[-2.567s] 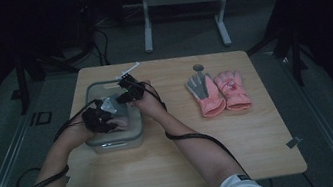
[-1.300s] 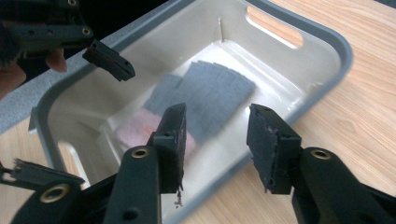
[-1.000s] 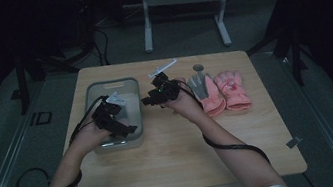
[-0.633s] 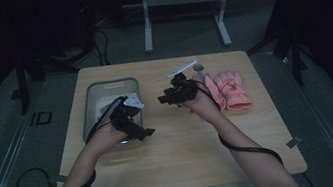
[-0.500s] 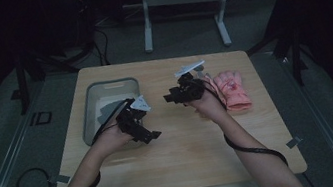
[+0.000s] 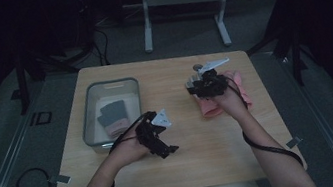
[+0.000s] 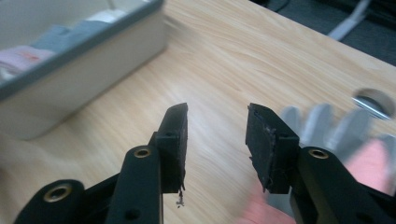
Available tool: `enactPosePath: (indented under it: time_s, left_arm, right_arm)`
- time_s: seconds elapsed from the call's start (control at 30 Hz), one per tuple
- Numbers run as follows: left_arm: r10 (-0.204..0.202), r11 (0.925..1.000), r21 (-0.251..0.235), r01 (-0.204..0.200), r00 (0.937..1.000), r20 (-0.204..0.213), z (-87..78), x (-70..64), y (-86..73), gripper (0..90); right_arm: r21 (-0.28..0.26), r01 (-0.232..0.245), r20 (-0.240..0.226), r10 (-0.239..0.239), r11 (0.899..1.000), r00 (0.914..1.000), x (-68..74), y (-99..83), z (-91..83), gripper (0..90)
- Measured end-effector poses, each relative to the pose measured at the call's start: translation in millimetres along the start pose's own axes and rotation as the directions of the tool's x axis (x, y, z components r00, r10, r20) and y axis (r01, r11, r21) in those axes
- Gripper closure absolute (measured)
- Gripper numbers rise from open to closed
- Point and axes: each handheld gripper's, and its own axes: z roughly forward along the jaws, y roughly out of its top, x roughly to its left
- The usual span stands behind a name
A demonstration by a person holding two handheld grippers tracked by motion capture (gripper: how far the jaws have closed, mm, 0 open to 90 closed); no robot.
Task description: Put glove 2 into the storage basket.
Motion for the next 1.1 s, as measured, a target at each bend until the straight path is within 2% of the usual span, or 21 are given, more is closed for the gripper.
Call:
enactPosePath:
  time_s: [0.1,0.2,0.37,0.43,0.5,0.63,0.67,0.77,0.83,0.9,0.97,1.1]
  left_arm:
    - [0.011,0.9999,0.009,-0.012,0.9999,0.003,5.7,-4.3,-2.6,1.8]
    - [0.014,0.9998,0.012,-0.014,0.9999,0.000,19.0,-15.4,-9.5,1.8]
    - [0.008,0.9999,0.007,-0.008,0.9995,0.031,32.4,-27.6,-20.4,1.8]
    - [0.011,0.9999,0.008,-0.011,0.9997,0.020,36.9,-33.9,-27.3,1.8]
    - [0.005,1.0000,0.004,-0.005,0.9999,0.016,39.4,-38.5,-32.7,1.8]
    - [-0.025,0.9989,-0.038,0.025,0.9997,0.005,43.2,-48.6,-44.1,1.8]
    - [-0.021,0.9991,-0.036,0.021,0.9998,-0.003,43.3,-50.4,-46.1,1.8]
    - [-0.049,0.9965,-0.069,0.048,0.9987,-0.012,43.3,-54.5,-51.6,1.8]
    - [-0.044,0.9972,-0.062,0.042,0.9986,-0.029,42.1,-56.0,-54.6,1.8]
    - [-0.063,0.9945,-0.086,0.060,0.9976,-0.028,41.3,-57.3,-57.6,2.1]
    - [-0.055,0.9955,-0.079,0.052,0.9980,-0.033,39.9,-58.1,-59.9,2.3]
    - [-0.069,0.9920,-0.108,0.065,0.9969,-0.038,37.2,-59.0,-65.0,2.2]
  right_arm:
    - [0.006,-0.008,0.036,0.008,1.000,0.9993,-13.0,-5.5,-5.5,59.8]
    - [0.009,-0.018,0.066,0.017,1.000,0.9977,-25.3,-10.8,-10.2,60.8]
    - [0.019,-0.036,0.107,0.034,0.999,0.9937,-42.9,-20.3,-13.7,62.4]
    - [0.034,-0.038,0.124,0.034,0.999,0.9918,-48.9,-24.2,-12.0,62.6]
    - [0.064,-0.043,0.130,0.035,0.997,0.9909,-54.7,-29.2,-7.0,62.6]
    - [0.113,-0.044,0.132,0.029,0.993,0.9908,-61.3,-35.4,7.0,61.8]
    - [0.119,-0.048,0.132,0.032,0.992,0.9908,-62.5,-35.6,9.9,61.6]
    - [0.124,-0.069,0.124,0.054,0.990,0.9908,-65.0,-33.2,21.0,61.3]
    - [0.124,-0.075,0.119,0.061,0.989,0.9911,-64.7,-30.8,29.1,61.3]
    - [0.139,-0.069,0.125,0.052,0.988,0.9908,-62.7,-30.0,39.2,61.2]
    - [0.164,-0.055,0.138,0.033,0.985,0.9900,-60.8,-31.0,49.5,60.6]
    - [0.222,-0.053,0.176,0.013,0.974,0.9842,-58.4,-37.4,65.6,60.9]
